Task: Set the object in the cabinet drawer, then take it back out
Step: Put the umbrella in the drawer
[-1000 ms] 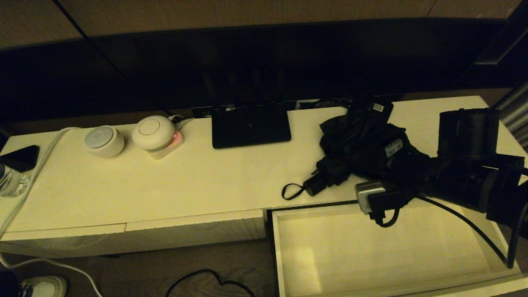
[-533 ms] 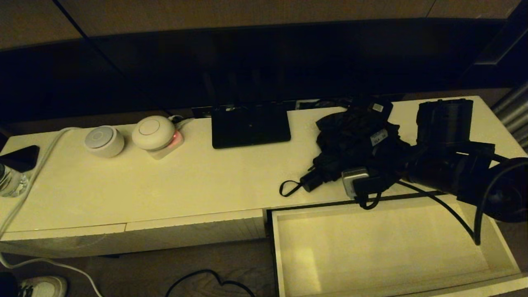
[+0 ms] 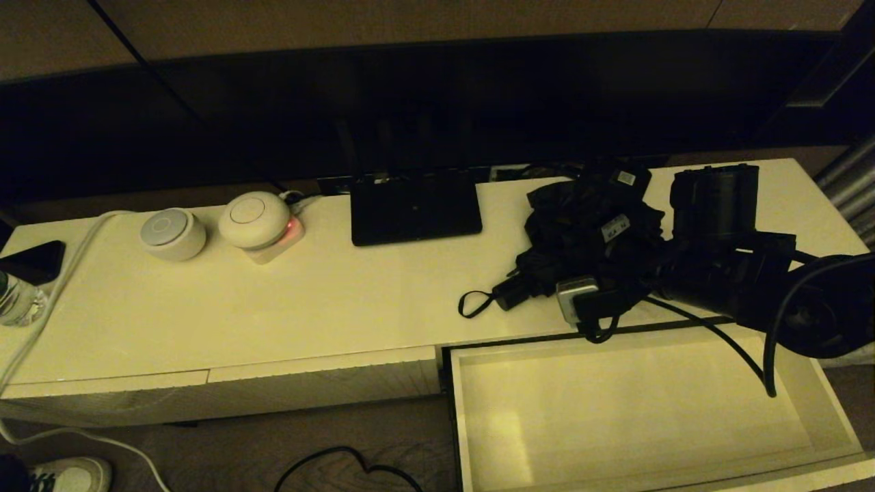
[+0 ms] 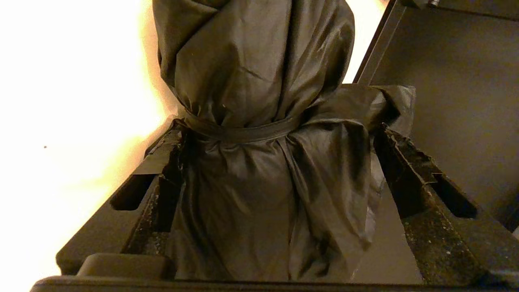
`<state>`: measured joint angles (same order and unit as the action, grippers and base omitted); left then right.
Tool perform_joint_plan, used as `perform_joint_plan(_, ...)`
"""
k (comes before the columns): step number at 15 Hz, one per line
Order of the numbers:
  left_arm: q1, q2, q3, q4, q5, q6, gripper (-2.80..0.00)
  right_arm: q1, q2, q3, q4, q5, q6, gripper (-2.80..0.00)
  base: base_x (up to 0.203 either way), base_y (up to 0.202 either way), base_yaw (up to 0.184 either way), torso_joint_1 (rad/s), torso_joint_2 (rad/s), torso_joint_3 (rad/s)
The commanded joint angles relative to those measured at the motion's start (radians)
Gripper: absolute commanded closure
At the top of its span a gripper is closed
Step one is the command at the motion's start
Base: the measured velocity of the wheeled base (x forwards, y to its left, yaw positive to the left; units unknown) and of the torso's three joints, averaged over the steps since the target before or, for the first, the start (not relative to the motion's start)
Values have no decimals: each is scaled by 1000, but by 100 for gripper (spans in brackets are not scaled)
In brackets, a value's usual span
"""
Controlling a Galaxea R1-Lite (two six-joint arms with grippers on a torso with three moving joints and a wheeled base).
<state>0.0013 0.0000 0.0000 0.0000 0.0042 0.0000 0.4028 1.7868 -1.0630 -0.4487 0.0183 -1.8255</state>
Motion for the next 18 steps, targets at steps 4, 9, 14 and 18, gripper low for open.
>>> perform_joint_plan(4, 0, 0, 3, 0, 0, 0, 0, 6, -3, -94, 152, -9, -3, -280, 0, 0, 0, 0, 0, 0)
perform_joint_plan(9, 0, 0, 3, 0, 0, 0, 0, 4, 15, -222, 407, -116, 96, -280, 0, 0, 0, 0, 0, 0)
perform_joint_plan(14, 0, 0, 3, 0, 0, 0, 0, 9, 99, -394, 495, -160, 198, -280, 0, 0, 0, 0, 0, 0)
perform_joint_plan(18, 0, 0, 3, 0, 0, 0, 0, 10, 152, -436, 494, -161, 204, -280, 0, 0, 0, 0, 0, 0)
